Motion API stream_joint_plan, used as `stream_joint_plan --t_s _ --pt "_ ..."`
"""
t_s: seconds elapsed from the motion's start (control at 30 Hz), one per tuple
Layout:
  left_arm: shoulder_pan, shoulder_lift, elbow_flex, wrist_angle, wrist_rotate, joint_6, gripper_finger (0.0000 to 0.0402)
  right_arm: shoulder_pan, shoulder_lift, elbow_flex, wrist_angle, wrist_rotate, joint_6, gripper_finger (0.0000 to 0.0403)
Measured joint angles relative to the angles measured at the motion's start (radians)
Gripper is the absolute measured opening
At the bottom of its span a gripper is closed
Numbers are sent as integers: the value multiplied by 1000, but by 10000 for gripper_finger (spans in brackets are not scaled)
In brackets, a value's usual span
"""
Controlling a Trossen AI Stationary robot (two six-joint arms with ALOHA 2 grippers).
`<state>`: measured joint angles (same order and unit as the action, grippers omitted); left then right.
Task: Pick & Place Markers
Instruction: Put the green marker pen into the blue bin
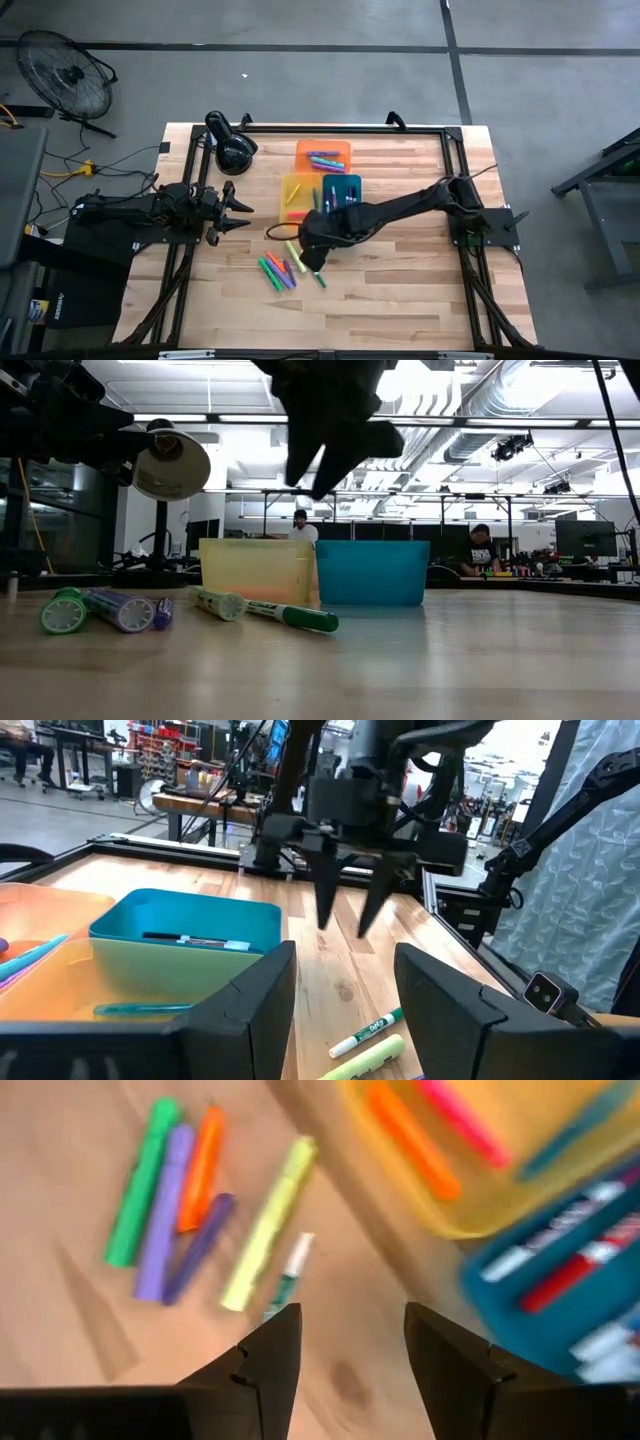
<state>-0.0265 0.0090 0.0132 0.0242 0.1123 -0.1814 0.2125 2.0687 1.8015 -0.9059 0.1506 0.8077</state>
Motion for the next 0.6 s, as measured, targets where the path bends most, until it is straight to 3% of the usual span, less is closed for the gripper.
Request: stream_joint_plan --t_s 0.37,0.6 --pt "0 0 0 1 0 0 170 26 87 23 71 -67 -4 165" --pt "0 0 0 1 0 0 170 31 194 151 -4 -84 -23 161"
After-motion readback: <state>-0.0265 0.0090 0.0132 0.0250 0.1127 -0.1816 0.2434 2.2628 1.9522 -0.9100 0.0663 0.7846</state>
